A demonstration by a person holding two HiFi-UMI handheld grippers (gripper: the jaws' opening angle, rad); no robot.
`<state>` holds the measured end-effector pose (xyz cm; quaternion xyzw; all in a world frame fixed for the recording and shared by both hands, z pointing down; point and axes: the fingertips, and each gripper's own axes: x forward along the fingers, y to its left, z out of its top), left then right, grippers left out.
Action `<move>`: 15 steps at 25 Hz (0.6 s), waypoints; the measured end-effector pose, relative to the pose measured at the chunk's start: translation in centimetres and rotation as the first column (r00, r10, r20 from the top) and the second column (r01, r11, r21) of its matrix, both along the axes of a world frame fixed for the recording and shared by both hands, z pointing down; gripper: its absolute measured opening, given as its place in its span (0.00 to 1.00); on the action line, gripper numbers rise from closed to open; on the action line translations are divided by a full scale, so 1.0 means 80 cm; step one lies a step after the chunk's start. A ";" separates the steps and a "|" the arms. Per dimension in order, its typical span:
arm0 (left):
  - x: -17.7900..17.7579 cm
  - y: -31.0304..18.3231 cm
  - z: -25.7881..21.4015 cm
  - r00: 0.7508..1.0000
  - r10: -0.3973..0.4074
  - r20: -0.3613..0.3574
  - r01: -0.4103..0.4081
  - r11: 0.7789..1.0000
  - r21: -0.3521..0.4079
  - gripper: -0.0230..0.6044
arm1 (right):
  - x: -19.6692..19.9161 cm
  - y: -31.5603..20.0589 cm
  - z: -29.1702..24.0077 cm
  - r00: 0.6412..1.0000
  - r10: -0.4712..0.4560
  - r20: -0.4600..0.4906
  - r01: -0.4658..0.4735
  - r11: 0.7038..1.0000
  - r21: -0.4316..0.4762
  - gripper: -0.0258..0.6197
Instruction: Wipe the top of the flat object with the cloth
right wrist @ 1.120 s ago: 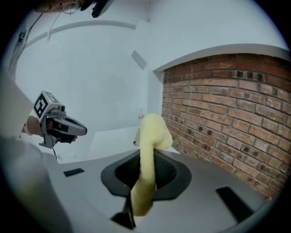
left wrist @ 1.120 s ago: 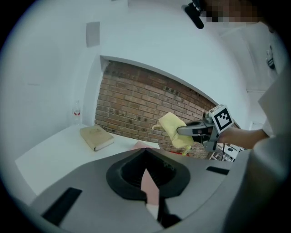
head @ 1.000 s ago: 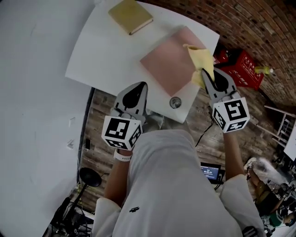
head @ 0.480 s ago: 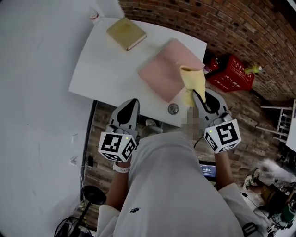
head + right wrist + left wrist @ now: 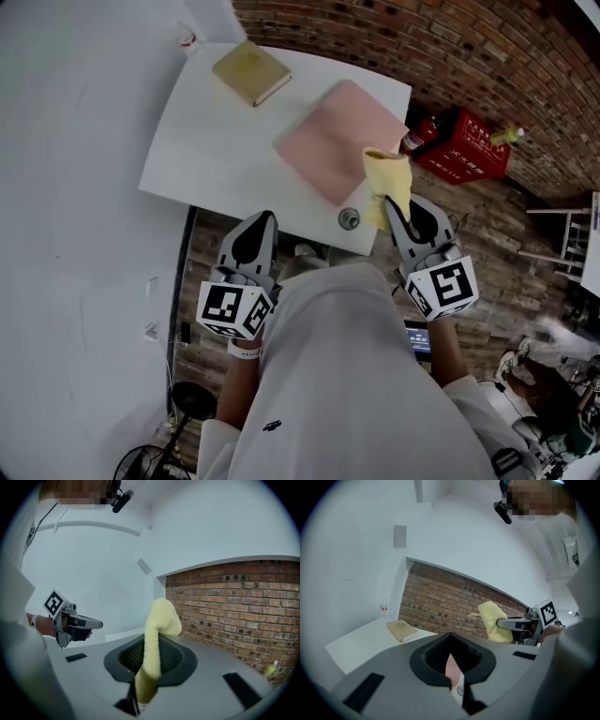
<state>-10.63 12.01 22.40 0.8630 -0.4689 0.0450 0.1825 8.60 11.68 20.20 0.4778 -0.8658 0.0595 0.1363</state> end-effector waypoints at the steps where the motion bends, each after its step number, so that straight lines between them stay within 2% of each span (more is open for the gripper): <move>1: 0.000 0.000 -0.001 1.000 0.002 0.000 -0.002 1.000 0.001 0.06 | 0.001 0.001 0.000 1.000 0.005 -0.007 -0.005 1.000 0.003 0.13; 6: -0.002 -0.004 -0.007 1.000 0.020 -0.011 -0.020 1.000 0.015 0.06 | 0.002 0.000 -0.010 0.997 0.073 0.007 -0.073 0.997 0.014 0.13; 15: 0.015 -0.007 -0.031 0.999 0.030 -0.026 -0.028 0.997 0.072 0.06 | -0.004 0.010 -0.027 0.997 0.049 0.054 -0.050 0.998 0.029 0.13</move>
